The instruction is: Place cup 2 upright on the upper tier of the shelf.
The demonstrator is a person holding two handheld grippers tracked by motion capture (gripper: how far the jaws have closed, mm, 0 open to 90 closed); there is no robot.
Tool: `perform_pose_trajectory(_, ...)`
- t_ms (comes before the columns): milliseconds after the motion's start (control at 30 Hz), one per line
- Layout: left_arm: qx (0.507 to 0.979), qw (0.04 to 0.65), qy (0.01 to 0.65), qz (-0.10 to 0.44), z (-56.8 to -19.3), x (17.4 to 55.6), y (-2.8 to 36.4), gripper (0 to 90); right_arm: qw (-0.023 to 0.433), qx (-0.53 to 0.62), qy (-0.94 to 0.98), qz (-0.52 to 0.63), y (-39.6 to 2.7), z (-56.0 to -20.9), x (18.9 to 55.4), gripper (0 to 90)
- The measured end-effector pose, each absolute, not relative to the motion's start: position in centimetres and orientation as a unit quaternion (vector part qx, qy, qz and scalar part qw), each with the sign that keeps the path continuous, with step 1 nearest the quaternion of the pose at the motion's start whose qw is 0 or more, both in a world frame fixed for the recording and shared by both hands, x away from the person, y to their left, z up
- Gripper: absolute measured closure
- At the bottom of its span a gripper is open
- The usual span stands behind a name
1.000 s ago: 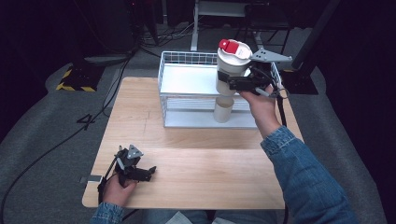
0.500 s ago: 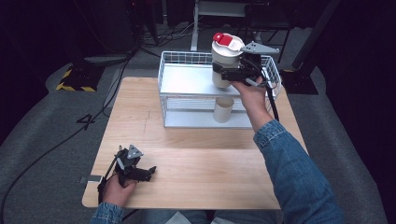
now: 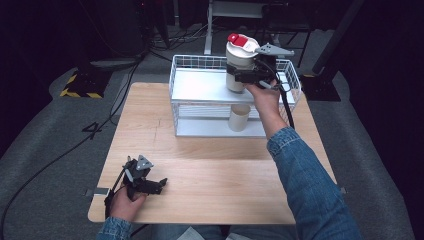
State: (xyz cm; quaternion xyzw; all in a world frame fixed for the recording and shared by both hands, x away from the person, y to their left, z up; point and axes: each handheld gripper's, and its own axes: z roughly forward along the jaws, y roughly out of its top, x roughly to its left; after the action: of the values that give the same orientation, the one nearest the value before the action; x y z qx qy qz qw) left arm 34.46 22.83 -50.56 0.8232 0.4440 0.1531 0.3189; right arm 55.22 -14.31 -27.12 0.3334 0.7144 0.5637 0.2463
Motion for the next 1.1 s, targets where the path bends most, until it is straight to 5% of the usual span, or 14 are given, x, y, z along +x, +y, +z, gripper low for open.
perform_pose_trajectory(1100,0.823,0.319,0.444,0.153,-50.6,34.5,22.8,0.5,0.251,0.344,0.718,0.551,-14.0,-28.2,56.1,13.1)
